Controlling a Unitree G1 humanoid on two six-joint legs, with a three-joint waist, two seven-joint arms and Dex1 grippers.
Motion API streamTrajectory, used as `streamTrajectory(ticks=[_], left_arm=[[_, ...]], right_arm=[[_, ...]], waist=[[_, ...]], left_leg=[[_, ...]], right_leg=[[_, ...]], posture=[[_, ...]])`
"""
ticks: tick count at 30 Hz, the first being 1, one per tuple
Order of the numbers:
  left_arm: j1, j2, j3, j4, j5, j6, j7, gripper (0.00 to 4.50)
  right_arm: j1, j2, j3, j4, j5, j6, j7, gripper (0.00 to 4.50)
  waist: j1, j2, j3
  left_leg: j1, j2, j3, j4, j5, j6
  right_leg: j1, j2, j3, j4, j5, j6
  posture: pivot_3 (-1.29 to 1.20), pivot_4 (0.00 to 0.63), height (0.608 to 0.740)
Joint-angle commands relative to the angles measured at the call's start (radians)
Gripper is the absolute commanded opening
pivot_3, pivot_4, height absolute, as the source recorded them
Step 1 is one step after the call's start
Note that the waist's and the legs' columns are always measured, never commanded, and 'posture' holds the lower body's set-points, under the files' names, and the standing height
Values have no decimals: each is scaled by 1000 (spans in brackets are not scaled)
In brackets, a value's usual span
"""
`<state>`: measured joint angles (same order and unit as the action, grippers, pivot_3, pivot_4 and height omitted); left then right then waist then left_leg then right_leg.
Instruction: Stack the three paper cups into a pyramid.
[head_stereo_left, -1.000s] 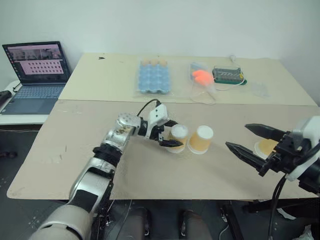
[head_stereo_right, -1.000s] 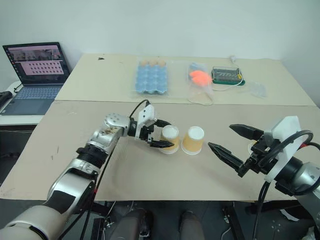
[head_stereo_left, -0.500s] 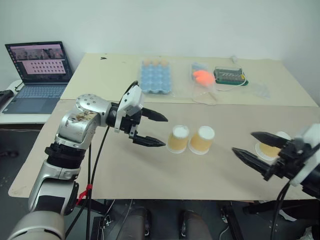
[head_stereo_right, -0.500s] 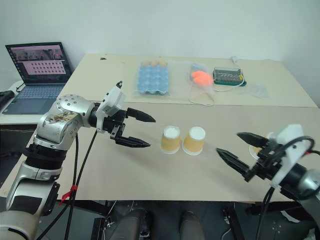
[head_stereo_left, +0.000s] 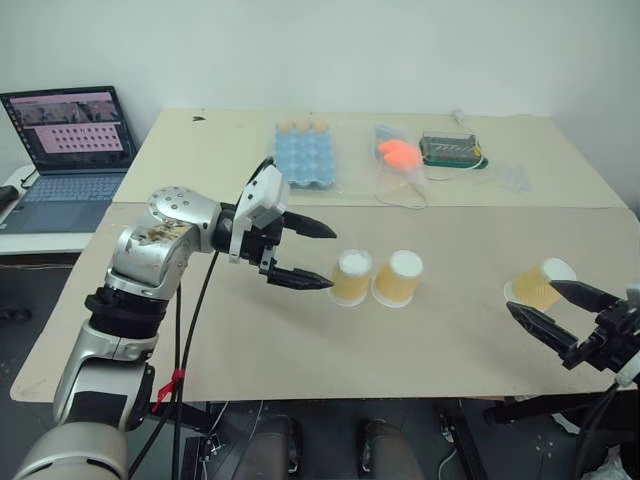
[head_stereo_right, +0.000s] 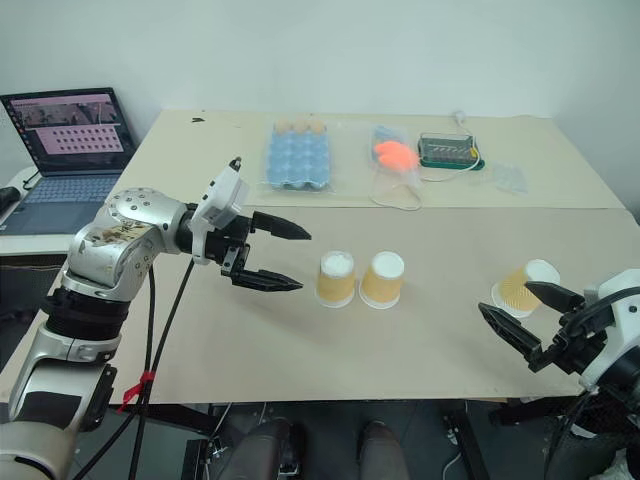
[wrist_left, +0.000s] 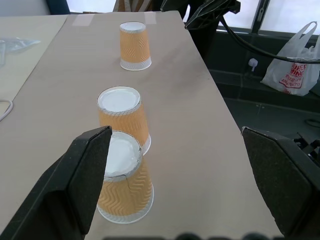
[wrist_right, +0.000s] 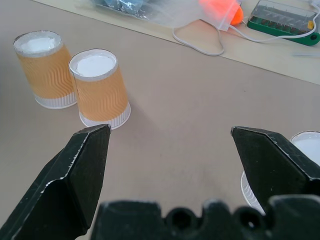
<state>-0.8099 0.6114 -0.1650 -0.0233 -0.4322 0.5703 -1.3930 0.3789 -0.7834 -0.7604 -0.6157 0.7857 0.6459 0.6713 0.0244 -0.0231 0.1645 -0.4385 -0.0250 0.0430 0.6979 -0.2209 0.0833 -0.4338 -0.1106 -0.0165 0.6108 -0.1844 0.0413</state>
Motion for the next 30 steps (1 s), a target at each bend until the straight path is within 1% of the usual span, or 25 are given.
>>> streamTrajectory(ticks=[1,9,10,11,12,13,17,21,26,30], left_arm=[[-6,13,12,-26,-14,-5,4,4422],[-7,14,10,-26,-16,-6,6,4422],[-9,12,19,-41,-22,3,19,4422],[-11,11,25,-52,-25,8,29,4422],[-12,10,28,-58,-27,10,38,4422],[-11,10,30,-62,-29,11,44,4422],[-5,12,33,-66,-33,16,60,4422],[5,20,33,-78,-39,19,69,4422],[5,26,35,-83,-48,25,79,4422],[4,27,33,-83,-53,25,87,4422]], right_arm=[[-6,3,-40,-16,-5,-26,2,4500],[-7,4,-41,-16,-6,-26,3,4500],[-36,51,26,80,-141,-44,-144,4500],[-61,83,78,145,-241,-57,-249,4500],[-84,107,116,188,-310,-66,-316,4500],[-102,119,139,201,-345,-73,-344,4500],[-145,124,156,196,-365,-84,-336,4500],[-165,120,162,201,-381,-84,-323,4500],[-178,118,145,224,-412,-68,-344,4500],[-203,131,164,249,-427,-76,-352,4500]], waist=[[0,0,0],[0,0,0],[0,0,0],[0,-3,-1],[0,-4,-1],[-2,-4,-1],[0,8,-1],[-10,8,-1],[-12,8,-1],[-11,8,-1]], left_leg=[[0,0,0,0,0,0],[0,0,0,0,0,0],[0,0,0,0,0,0],[0,0,0,0,0,0],[0,1,0,0,0,0],[0,1,0,0,0,0],[-1,-3,4,-1,0,0],[-1,0,5,-1,0,0],[-1,-1,5,-1,0,0],[-1,-1,5,-1,0,0]], right_leg=[[0,0,0,0,0,0],[0,0,0,0,0,0],[0,0,0,0,0,0],[0,0,0,0,0,0],[0,0,0,0,0,0],[0,0,0,-1,0,0],[-4,-3,3,1,0,0],[-4,1,3,2,0,0],[-3,1,4,2,0,1],[-3,1,3,2,1,1]], posture=[[0,150,716],[0,150,716],[0,150,716],[0,150,716],[0,150,716],[0,150,716],[0,150,716],[0,150,716],[0,150,716],[0,150,716]])
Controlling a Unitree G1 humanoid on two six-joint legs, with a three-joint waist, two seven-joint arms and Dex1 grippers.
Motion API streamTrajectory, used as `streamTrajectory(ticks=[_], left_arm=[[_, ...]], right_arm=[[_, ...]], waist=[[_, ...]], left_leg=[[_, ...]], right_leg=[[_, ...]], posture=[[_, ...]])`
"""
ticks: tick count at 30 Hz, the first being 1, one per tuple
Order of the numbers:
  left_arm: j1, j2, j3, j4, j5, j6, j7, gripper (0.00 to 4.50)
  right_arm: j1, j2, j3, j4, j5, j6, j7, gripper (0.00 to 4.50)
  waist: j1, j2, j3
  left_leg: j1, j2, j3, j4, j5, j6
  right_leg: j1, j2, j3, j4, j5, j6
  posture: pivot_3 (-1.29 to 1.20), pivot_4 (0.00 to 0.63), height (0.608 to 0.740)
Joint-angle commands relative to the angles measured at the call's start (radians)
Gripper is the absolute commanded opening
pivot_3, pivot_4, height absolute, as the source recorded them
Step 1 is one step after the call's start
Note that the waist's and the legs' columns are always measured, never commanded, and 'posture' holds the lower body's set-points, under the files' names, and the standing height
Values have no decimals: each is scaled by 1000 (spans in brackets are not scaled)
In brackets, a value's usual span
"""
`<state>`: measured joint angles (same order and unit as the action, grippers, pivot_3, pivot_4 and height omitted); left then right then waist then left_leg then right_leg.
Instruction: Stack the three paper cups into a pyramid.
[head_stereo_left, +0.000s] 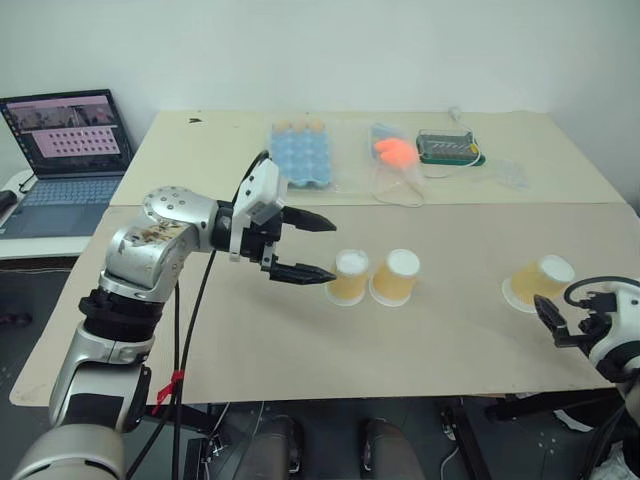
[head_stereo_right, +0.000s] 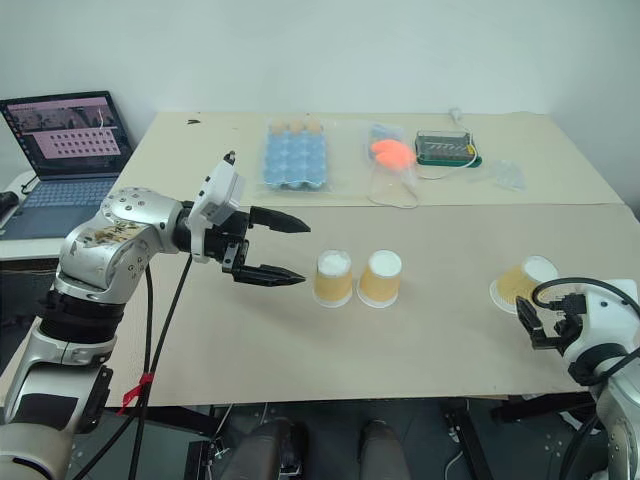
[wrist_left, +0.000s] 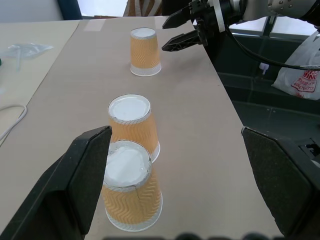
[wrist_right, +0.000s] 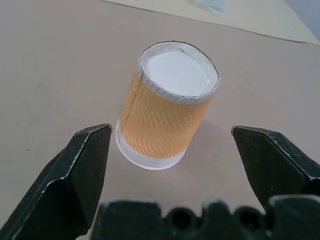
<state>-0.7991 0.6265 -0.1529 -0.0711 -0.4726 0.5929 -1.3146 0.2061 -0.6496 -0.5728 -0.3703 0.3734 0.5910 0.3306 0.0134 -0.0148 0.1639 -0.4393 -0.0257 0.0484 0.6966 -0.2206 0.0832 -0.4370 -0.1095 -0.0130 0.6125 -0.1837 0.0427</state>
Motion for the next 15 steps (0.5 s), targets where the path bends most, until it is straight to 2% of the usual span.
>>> streamTrajectory(ticks=[1,15], left_arm=[[-7,11,19,-36,-13,1,10,4422],[-10,5,19,-40,-20,8,38,4422]], right_arm=[[-39,2,-16,11,-16,-28,-11,4500],[-262,39,16,224,-3,-9,-39,4500]], waist=[[-1,0,0],[0,0,0]], left_leg=[[0,0,0,0,0,0],[0,0,1,0,0,0]], right_leg=[[0,0,0,0,0,0],[0,0,1,0,3,4]], posture=[[0,150,716],[0,150,716]])
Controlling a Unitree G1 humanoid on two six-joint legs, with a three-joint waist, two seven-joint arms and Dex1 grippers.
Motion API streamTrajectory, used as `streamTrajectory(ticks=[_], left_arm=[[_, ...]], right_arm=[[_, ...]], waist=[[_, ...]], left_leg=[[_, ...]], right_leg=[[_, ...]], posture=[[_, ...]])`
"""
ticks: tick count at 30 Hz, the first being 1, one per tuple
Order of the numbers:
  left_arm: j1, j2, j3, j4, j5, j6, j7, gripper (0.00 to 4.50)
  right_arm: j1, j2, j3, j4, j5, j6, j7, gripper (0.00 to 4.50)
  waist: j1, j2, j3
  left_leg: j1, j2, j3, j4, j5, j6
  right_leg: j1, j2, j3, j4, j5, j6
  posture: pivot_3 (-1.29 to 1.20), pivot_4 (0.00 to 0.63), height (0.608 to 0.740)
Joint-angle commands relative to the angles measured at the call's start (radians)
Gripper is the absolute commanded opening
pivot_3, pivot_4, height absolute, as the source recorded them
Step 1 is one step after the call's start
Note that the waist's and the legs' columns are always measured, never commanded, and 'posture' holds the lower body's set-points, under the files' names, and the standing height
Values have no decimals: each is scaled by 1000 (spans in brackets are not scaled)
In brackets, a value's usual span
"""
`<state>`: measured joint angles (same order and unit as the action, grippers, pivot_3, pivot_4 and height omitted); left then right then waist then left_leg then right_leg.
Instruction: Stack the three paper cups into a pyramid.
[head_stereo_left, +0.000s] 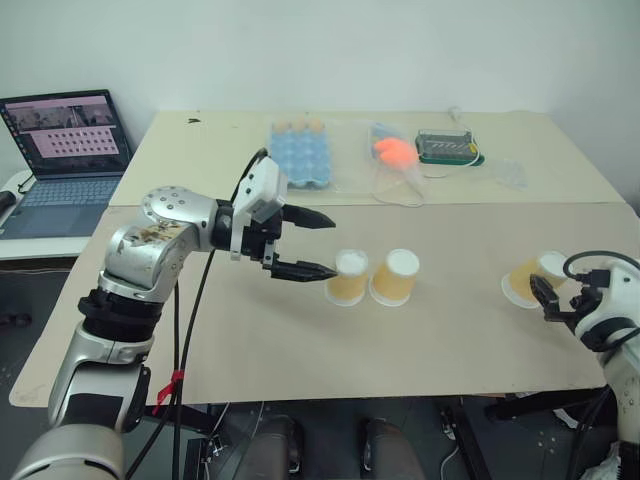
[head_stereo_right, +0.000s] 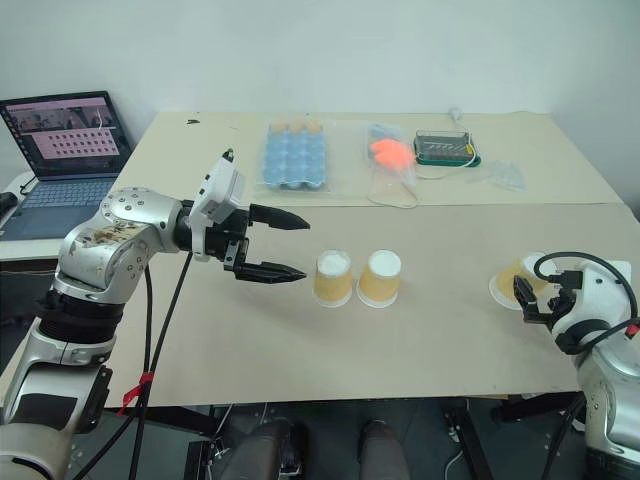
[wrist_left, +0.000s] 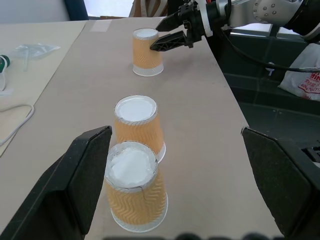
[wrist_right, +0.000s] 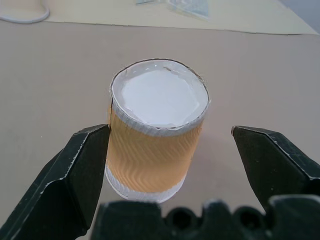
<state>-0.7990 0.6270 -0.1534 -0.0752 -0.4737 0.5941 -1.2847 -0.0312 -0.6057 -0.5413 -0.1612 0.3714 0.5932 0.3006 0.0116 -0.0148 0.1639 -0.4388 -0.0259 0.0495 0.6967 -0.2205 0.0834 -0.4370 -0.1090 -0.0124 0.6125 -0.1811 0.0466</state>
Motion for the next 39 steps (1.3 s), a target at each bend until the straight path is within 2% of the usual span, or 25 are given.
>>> streamTrajectory(ticks=[1,8,16,25,28,31,39], left_arm=[[-10,5,20,-36,-17,6,11,4422],[-10,4,20,-42,-18,9,23,4422],[-6,1,17,-45,-15,10,25,4422],[0,-1,14,-51,-12,8,27,4422],[0,-2,14,-49,-12,7,29,4500],[1,-2,11,-46,-8,1,29,4500],[7,0,15,-46,-2,-4,36,4500]], right_arm=[[-34,-2,-13,21,5,-7,-7,4500],[-93,17,16,44,20,3,-7,4500],[-210,14,39,187,-15,-50,-29,4500],[-260,10,47,249,-31,-81,-35,4500],[-263,8,46,249,-36,-87,-36,3801],[-265,3,58,242,-42,-95,-22,2714],[-297,-33,65,198,-29,-83,18,2659]], waist=[[2,0,0],[-2,0,0],[-2,0,0],[-3,0,0],[-3,0,0],[-3,0,0],[-4,0,0]], left_leg=[[0,0,0,0,0,0],[0,0,0,0,0,0],[0,0,1,0,0,0],[0,0,1,0,0,0],[0,0,1,0,0,0],[0,0,1,0,0,0],[0,0,1,0,0,0]], right_leg=[[0,0,0,0,0,0],[0,0,0,0,1,1],[0,0,0,0,1,1],[0,0,0,0,1,1],[0,0,0,0,1,1],[0,0,0,0,1,1],[0,0,0,0,1,1]], posture=[[0,150,716],[0,150,716],[0,150,716],[0,150,716],[0,150,716],[0,150,716],[0,150,716]])
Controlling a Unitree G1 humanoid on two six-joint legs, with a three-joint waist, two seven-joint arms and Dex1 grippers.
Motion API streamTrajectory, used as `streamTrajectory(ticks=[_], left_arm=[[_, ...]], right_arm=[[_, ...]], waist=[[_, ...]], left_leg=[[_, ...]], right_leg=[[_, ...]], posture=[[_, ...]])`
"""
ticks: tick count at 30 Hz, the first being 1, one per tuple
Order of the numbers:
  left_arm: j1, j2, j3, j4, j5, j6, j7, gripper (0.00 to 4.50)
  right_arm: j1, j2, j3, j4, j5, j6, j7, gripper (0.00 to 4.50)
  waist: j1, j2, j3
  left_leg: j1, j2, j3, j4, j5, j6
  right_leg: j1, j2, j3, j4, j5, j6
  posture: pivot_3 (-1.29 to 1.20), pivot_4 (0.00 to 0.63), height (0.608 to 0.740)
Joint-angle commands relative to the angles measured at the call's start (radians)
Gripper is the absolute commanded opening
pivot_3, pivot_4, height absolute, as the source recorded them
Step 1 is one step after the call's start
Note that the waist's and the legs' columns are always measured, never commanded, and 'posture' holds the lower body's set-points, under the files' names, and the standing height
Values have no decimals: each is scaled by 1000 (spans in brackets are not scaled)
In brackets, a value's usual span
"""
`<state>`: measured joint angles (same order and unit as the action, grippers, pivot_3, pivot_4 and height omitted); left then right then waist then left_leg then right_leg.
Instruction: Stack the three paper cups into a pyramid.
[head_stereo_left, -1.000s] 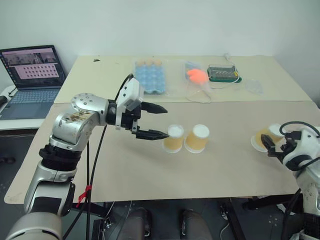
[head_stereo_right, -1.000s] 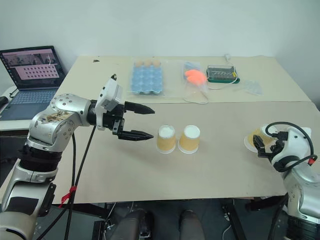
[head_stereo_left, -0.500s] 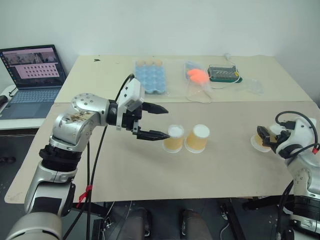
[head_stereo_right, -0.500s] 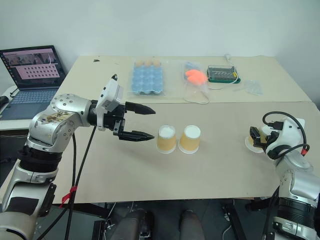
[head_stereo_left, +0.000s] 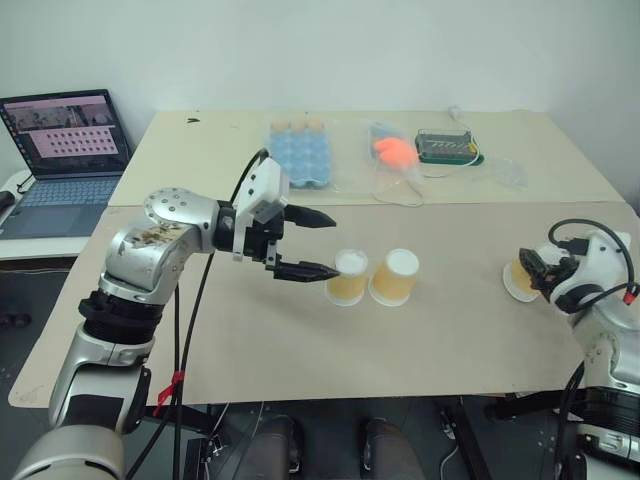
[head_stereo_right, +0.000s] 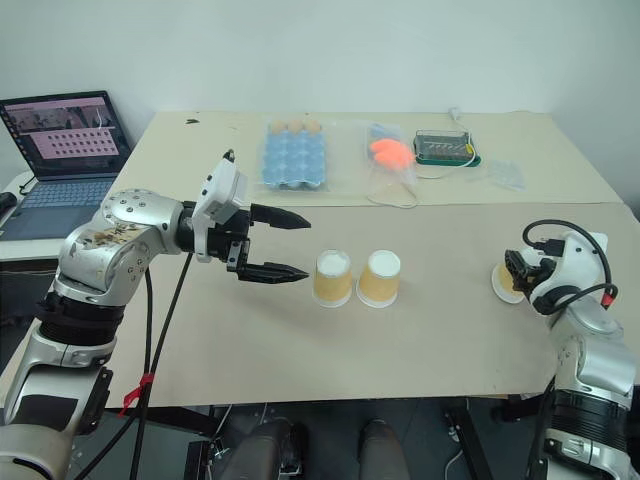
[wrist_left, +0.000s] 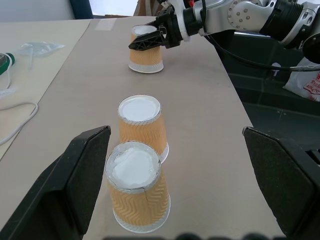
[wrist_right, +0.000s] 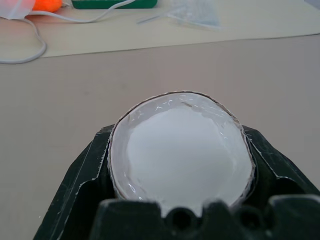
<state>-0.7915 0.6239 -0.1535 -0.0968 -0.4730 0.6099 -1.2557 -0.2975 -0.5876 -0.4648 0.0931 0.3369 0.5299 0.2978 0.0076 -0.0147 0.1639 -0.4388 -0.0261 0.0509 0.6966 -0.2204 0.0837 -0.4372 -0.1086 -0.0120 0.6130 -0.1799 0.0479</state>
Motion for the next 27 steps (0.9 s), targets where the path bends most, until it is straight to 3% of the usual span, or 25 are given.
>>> streamTrajectory(ticks=[1,8,13,20,27], left_arm=[[2,5,17,-27,-4,-18,9,4500],[22,15,23,-55,-12,-6,22,4500],[44,38,37,-77,-24,2,19,4500],[76,86,72,-96,-38,25,21,4500],[122,120,98,-109,-38,19,49,4500]], right_arm=[[-41,-64,-8,-62,6,-16,32,2659],[-227,-168,64,-98,52,45,154,2659],[-451,-198,178,-159,227,205,372,2659],[-579,-212,292,-150,397,290,711,2659],[-551,-204,435,-131,319,244,839,2659]], waist=[[0,0,0],[-9,1,1],[-23,2,2],[-9,0,3],[-5,-1,4]], left_leg=[[0,0,0,0,0,0],[0,0,0,0,0,0],[0,2,2,-1,0,0],[0,1,2,-1,0,1],[0,1,2,0,-1,1]], right_leg=[[0,0,0,0,0,0],[0,0,0,0,0,0],[-2,0,1,0,1,-1],[-2,0,0,-2,1,-1],[-2,-3,-1,-1,2,0]], posture=[[0,150,716],[0,150,716],[0,150,716],[0,150,716],[0,150,716]])
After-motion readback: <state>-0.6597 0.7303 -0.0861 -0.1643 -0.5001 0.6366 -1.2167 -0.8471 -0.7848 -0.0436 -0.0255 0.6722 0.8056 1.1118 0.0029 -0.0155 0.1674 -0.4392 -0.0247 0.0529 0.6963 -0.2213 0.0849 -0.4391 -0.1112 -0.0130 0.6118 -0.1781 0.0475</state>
